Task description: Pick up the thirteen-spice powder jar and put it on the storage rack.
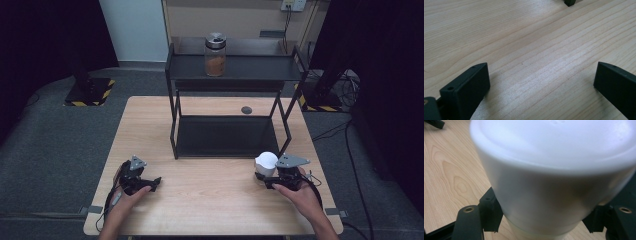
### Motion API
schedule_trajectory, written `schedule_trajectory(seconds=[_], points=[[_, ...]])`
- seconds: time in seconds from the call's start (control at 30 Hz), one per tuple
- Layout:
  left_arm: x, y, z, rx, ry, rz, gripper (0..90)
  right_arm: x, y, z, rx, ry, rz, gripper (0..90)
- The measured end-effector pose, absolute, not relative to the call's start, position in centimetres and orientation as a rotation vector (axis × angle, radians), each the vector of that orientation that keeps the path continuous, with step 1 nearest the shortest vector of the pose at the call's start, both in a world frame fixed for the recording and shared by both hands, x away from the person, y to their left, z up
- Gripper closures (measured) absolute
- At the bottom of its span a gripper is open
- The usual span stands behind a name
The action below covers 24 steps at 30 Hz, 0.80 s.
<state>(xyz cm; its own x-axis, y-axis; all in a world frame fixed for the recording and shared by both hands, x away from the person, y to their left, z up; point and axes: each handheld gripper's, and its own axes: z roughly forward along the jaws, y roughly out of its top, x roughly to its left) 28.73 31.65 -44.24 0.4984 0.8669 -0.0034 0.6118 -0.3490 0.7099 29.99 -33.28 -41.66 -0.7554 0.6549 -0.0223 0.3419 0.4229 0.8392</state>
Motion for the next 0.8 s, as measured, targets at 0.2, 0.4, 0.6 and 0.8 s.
schedule_trajectory(seconds=[0.2, 0.4, 0.6, 0.8], points=[[28.7, 31.6, -44.2, 2.085, 1.209, 0.499, 0.0, 30.8, -32.8, -41.2, 0.841, 2.357, 1.257, 31.4], [28.7, 31.7, -44.2, 2.085, 1.208, 0.499, 0.0, 31.5, -32.2, -40.5, 0.823, 2.367, 1.268, 31.4], [28.7, 31.6, -44.2, 2.085, 1.209, 0.499, 0.0, 32.0, -31.7, -39.6, 0.81, 2.374, 1.281, 31.4], [28.7, 31.7, -44.2, 2.085, 1.208, 0.498, 0.0, 32.8, -31.5, -38.6, 0.795, 2.383, 1.284, 31.4]])
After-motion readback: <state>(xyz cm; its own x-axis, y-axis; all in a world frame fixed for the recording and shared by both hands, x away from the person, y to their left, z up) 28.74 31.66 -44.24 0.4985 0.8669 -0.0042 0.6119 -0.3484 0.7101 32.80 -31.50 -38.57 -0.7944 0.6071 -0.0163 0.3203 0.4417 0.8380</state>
